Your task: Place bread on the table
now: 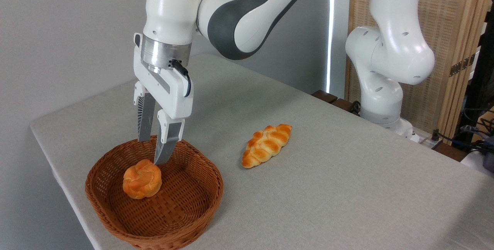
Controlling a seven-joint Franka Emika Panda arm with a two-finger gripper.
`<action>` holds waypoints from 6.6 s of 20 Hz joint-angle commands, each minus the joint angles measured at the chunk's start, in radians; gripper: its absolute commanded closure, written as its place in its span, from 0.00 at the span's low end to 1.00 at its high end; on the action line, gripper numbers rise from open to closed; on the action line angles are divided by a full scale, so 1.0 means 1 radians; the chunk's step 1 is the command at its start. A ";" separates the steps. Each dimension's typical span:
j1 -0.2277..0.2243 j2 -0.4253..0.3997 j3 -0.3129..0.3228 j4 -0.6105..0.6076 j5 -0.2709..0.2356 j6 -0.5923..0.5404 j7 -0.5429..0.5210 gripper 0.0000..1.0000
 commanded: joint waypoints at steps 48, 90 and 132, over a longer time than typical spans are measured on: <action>-0.038 0.133 -0.007 -0.029 0.129 0.239 0.021 0.58; -0.242 -0.365 0.065 -0.356 0.001 -0.261 0.002 0.54; -0.208 -0.289 0.133 0.003 0.099 -0.580 -0.148 0.00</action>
